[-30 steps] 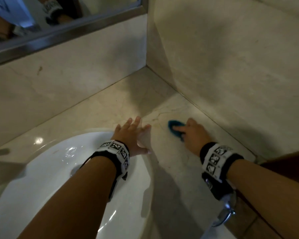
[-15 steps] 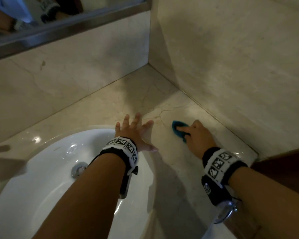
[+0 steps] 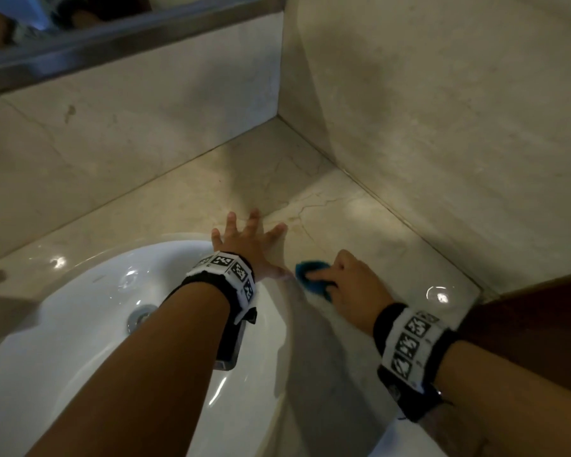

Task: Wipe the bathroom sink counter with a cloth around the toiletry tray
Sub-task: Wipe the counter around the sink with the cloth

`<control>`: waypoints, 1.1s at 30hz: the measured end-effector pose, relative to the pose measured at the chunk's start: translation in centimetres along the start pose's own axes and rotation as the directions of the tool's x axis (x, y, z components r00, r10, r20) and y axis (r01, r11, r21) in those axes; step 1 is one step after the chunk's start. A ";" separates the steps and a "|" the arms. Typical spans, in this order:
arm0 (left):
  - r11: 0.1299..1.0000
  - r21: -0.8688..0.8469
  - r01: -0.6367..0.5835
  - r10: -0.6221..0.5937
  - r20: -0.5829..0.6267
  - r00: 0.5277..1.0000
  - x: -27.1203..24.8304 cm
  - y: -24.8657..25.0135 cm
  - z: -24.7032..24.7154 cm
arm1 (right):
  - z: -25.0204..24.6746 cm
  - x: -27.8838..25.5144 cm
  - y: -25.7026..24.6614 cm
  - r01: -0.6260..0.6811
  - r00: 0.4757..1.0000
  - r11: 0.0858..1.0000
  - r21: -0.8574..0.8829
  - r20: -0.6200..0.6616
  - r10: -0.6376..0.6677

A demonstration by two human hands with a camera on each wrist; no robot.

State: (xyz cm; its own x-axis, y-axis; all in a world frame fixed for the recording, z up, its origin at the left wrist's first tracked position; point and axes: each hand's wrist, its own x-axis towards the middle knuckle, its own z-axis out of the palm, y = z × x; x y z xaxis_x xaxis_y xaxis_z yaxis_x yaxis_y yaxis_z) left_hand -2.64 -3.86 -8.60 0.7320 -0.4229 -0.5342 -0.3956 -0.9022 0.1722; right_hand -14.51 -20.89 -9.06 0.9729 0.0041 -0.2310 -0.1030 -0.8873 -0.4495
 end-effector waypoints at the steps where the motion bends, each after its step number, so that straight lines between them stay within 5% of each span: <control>1: 1.000 0.002 0.003 -0.003 -0.001 1.000 0.0 0.0 0.0 | -0.3 0.9 0.3 -0.052 0.998 0.999 0.011 -0.035 0.052; 4: 1.000 0.015 0.009 -0.009 -0.008 1.000 -0.1 0.3 0.0 | -0.5 1.9 -0.1 -0.115 0.991 0.993 0.016 -0.070 0.116; 9: 0.999 0.031 0.024 -0.024 -0.022 0.999 0.0 0.3 -0.1 | 0.7 -2.8 -1.5 0.163 0.977 0.987 -0.002 0.138 -0.161; 12: 1.000 0.019 0.016 -0.015 -0.023 1.000 -0.2 0.2 0.0 | 0.2 -3.0 -0.2 0.220 0.960 0.975 0.018 0.172 -0.219; 16: 1.000 -0.007 0.013 -0.013 -0.016 1.000 -0.2 0.0 0.0 | -2.0 1.3 3.5 -0.059 0.996 0.994 0.090 -0.064 0.065; 19: 1.000 -0.012 0.022 -0.022 0.008 1.000 -0.2 0.1 -0.1 | -3.4 3.1 6.4 -0.276 0.927 0.956 0.099 -0.237 0.292; 22: 1.000 -0.020 0.022 -0.022 0.015 1.000 -0.4 0.4 -0.2 | -2.9 2.2 5.5 -0.286 0.938 0.957 0.058 -0.189 0.292; 28: 0.999 -0.014 0.039 -0.039 0.007 0.999 -0.5 0.8 -0.4 | -1.2 -1.0 2.6 -0.033 0.999 0.999 0.030 0.003 0.033; 31: 0.999 -0.014 0.050 -0.050 0.002 0.999 -0.6 1.0 -0.2 | -2.7 1.3 5.3 -0.173 0.979 0.984 0.045 -0.098 0.176; 33: 0.998 -0.012 0.054 -0.054 0.000 0.999 -0.6 1.0 -0.2 | -3.8 2.2 7.1 -0.342 0.913 0.938 0.066 -0.214 0.348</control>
State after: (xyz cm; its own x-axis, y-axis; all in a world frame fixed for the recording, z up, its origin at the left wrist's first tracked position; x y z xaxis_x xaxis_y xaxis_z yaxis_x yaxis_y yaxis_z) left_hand -3.36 -4.54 -7.98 0.7526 -0.3732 -0.5426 -0.3487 -0.9248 0.1525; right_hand -12.27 -28.92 -9.47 0.8966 -0.4036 -0.1821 -0.4425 -0.8028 -0.3995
